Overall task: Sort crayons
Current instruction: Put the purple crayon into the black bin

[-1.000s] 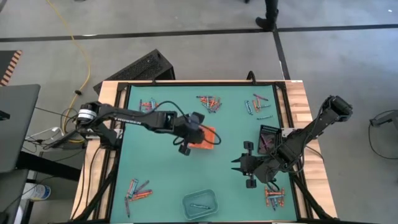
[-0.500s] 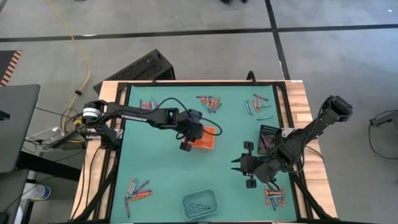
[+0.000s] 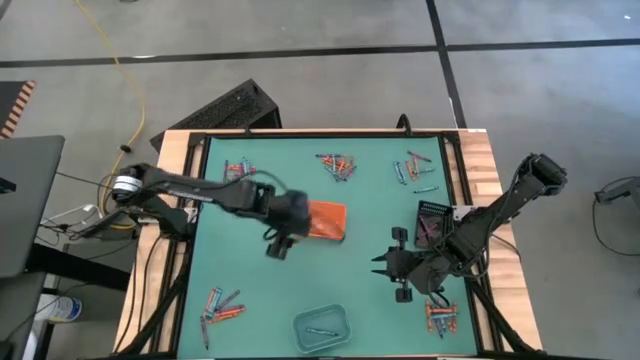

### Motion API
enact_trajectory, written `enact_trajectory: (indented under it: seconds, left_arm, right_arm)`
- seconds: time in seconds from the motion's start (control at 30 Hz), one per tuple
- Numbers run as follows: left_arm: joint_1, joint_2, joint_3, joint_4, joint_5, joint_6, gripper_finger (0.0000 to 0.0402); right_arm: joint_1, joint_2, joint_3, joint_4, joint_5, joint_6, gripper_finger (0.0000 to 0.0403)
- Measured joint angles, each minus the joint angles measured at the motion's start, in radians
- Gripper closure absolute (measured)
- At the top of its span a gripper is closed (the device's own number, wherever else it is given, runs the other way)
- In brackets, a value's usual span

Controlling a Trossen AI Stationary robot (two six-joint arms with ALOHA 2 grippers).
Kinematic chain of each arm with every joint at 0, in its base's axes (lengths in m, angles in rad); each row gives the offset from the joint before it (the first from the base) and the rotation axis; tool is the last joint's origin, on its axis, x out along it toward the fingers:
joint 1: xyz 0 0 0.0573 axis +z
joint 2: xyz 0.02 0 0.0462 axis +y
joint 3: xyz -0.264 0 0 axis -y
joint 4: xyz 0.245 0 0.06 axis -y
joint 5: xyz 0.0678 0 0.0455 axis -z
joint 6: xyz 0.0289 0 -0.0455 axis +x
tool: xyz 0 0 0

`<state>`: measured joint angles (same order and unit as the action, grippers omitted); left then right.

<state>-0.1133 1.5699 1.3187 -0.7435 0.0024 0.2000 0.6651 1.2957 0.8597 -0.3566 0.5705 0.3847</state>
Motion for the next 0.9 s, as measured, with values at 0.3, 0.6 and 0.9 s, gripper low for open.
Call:
enact_trajectory:
  seconds: [0.3, 0.6, 0.9]
  left_arm:
    - [-0.45, -0.134, 0.003, -0.212, -0.124, -0.484, 0.0236]
    - [-0.853, -0.029, 0.003, -0.24, -0.315, -0.97, 0.0253]
    - [-0.959, 0.199, 0.002, -0.285, -0.116, -0.974, 0.0273]
  right_arm:
    - [0.0, 0.0, 0.0, -0.001, 0.0, 0.0, 0.0289]
    - [-0.001, 0.0, 0.0, 0.0, 0.002, 0.0, 0.0289]
    - [-0.001, 0.0, 0.0, 0.003, 0.002, 0.0, 0.0289]
